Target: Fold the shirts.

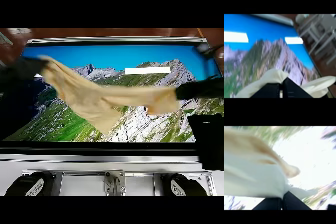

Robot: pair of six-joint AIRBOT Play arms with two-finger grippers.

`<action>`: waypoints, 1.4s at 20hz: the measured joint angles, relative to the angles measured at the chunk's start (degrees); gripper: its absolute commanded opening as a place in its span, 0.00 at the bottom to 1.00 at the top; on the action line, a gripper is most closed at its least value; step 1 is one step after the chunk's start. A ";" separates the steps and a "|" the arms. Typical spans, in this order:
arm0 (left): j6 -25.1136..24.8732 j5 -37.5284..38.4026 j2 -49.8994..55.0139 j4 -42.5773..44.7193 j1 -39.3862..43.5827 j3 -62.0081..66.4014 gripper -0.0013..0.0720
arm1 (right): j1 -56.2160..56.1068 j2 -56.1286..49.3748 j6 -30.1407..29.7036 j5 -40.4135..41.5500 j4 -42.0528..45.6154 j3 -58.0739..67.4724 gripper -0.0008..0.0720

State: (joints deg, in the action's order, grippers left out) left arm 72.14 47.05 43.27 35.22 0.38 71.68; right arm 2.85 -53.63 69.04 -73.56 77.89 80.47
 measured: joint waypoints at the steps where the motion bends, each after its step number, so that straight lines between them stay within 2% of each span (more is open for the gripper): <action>1: 0.81 0.09 -2.23 0.28 -2.25 4.07 0.07 | 0.00 2.80 1.25 1.51 2.58 4.22 0.09; 6: 4.11 0.33 -10.54 0.85 -11.43 18.64 0.07 | -0.09 13.49 6.03 7.10 10.67 17.88 0.09; 10: 6.60 3.13 -13.53 2.58 -14.03 22.01 0.07 | -0.09 16.87 7.37 5.88 13.81 20.70 0.09; 15: 10.97 19.04 -14.27 14.84 -14.80 20.92 0.07 | -0.09 14.12 7.91 -2.89 16.13 21.55 0.09; 17: 11.98 26.93 -14.34 19.45 -14.91 16.81 0.07 | -0.09 10.60 8.20 -7.87 16.13 20.70 0.09; 20: 12.70 32.70 -14.19 23.39 -14.95 6.56 0.07 | -0.13 3.43 9.68 -11.30 16.24 14.49 0.09; 23: 12.98 30.14 -11.52 25.75 -14.95 -6.05 0.07 | -0.15 -6.27 12.39 -7.17 16.11 5.70 0.09; 28: 13.03 18.88 5.11 25.38 -14.95 -15.89 0.07 | -0.26 -25.44 18.29 11.41 10.47 0.31 0.09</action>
State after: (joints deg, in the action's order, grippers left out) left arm 85.17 65.93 48.38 60.60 -14.57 55.79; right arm 2.59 -79.07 87.33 -62.15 88.36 80.77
